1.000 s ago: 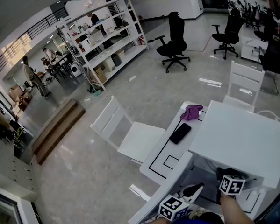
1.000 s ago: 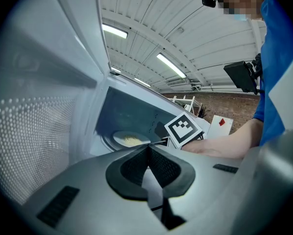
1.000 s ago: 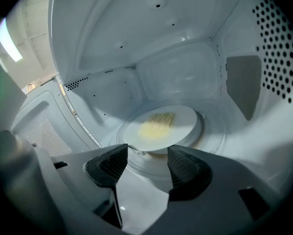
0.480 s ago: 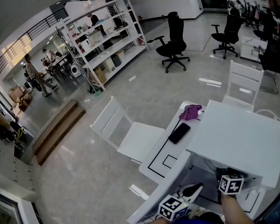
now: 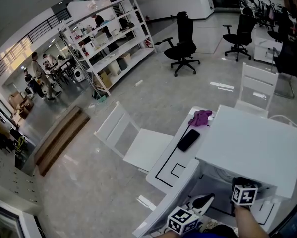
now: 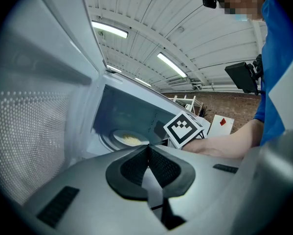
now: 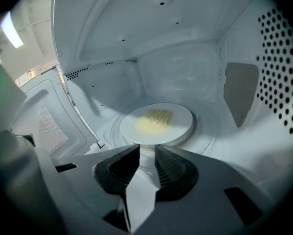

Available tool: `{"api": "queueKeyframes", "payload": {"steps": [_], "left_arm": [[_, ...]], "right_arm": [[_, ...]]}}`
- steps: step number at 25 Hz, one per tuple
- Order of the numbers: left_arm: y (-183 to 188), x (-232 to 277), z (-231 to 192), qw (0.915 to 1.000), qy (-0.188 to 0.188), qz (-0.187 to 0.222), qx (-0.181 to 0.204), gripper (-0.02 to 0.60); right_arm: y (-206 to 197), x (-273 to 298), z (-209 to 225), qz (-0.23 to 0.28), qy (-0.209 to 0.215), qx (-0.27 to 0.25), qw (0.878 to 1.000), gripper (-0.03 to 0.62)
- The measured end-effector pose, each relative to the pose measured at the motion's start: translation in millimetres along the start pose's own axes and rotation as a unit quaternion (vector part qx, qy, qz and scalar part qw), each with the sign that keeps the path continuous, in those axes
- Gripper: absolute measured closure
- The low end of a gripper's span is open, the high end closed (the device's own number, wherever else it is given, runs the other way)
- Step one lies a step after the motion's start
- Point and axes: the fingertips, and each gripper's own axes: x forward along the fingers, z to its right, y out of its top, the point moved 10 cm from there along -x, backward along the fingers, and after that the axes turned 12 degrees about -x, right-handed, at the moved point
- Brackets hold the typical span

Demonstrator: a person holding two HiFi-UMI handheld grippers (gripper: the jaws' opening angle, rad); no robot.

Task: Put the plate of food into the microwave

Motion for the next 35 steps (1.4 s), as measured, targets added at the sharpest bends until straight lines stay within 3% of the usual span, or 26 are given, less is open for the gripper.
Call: {"api": "queueKeyframes", "payload": {"steps": [2,3,18,35], "left_arm": [[0.3,-0.1,0.9,1.0,0.0,0.0,0.0,0.578],[-0.1,0.2,1.2,1.0,-0.001,0.0,0.0,0.578],[-2.9,-3.4,9.6,1.0,-0.001,0.003,0.006,0.578],[-12.0,-24.2,23.6,0.9997,-0.014,0.014,0.016,0.578]], "right_arm": [[-1.2,-1.6,0.9,-0.007,0.005,0.007,1.0,0.577],[-2.2,-2.0,1.4,-0.007,0.01,0.012,1.0,0.595],[-9.0,-14.5,1.8,0.008,0.032,0.042,0.999,0.595],[-44.4,-68.6,-15.2,0.068,0.059,0.098,0.991,0.595]]}}
